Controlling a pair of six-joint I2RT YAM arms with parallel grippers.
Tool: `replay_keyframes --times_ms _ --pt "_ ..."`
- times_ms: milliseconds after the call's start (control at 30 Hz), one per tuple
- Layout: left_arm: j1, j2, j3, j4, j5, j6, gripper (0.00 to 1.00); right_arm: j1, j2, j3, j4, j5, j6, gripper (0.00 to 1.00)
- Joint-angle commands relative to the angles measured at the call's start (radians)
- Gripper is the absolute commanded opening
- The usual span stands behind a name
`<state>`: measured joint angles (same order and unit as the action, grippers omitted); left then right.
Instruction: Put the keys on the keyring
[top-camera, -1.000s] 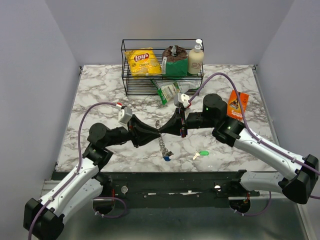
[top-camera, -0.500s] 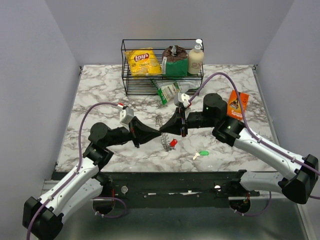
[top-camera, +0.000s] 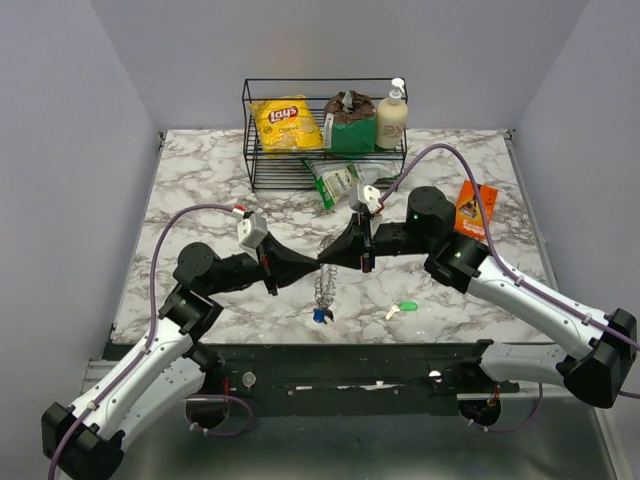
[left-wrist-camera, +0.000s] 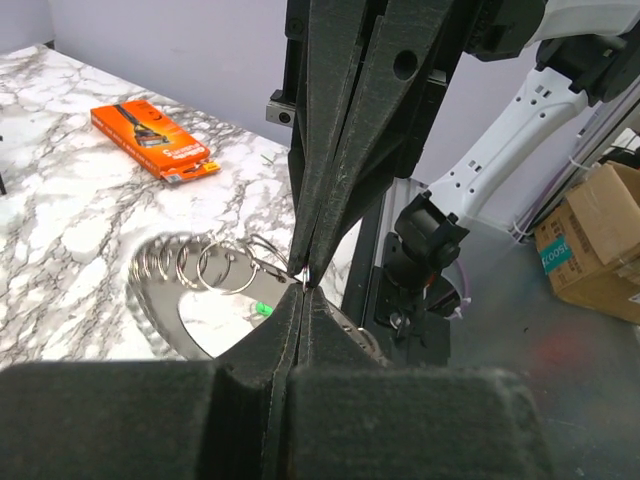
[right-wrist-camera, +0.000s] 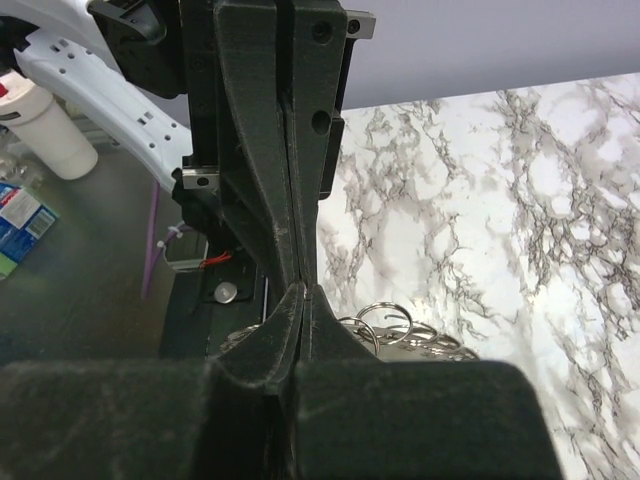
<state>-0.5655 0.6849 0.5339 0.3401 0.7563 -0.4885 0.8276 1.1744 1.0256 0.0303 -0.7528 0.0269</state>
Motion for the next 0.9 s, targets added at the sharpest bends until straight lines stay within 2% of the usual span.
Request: replay_keyframes --times_ms 0,33,67,133,167,233,367,467,633,667,733,867 --pt "-0.008 -0.024 0.046 -0.049 -0.043 0.045 0.00 0.005 0.002 0.014 0.037 0.015 0.011 0.04" --pt "-0.008 -0.024 0.047 -0.053 -0.043 0.045 0.00 0.005 0.001 0.013 0.037 0.026 0.013 0.07" --pt "-0.008 -0.024 0.049 -0.056 -0.044 0.047 0.00 0.005 -0.001 0.011 0.037 0.030 0.015 0.16" --pt "-0.007 -0.030 0.063 -0.091 -0.048 0.056 0.00 0.005 -0.007 0.005 0.036 0.047 0.016 0.26" --pt "-0.007 -0.030 0.069 -0.108 -0.052 0.071 0.00 0.005 -0.016 0.002 0.037 0.052 0.015 0.35" --pt "-0.007 -0.033 0.095 -0.148 -0.064 0.091 0.00 0.005 -0.028 -0.001 0.036 0.069 0.008 0.43" --pt "-0.008 -0.027 0.158 -0.301 -0.083 0.149 0.00 0.004 -0.059 -0.005 0.017 0.105 -0.018 0.66" --pt "-0.008 -0.019 0.222 -0.407 -0.092 0.197 0.00 -0.001 -0.081 -0.007 -0.004 0.104 -0.057 0.77" --pt "-0.014 -0.002 0.308 -0.600 -0.140 0.318 0.00 0.001 -0.078 0.019 -0.064 0.038 -0.108 0.80" --pt "-0.019 0.004 0.319 -0.622 -0.137 0.335 0.00 -0.001 -0.075 0.022 -0.069 0.018 -0.116 0.73" --pt "-0.022 0.024 0.353 -0.697 -0.137 0.384 0.00 -0.001 -0.067 0.030 -0.081 -0.028 -0.136 0.66" --pt "-0.033 0.056 0.400 -0.791 -0.143 0.444 0.00 -0.001 -0.053 0.045 -0.107 -0.051 -0.165 0.66"
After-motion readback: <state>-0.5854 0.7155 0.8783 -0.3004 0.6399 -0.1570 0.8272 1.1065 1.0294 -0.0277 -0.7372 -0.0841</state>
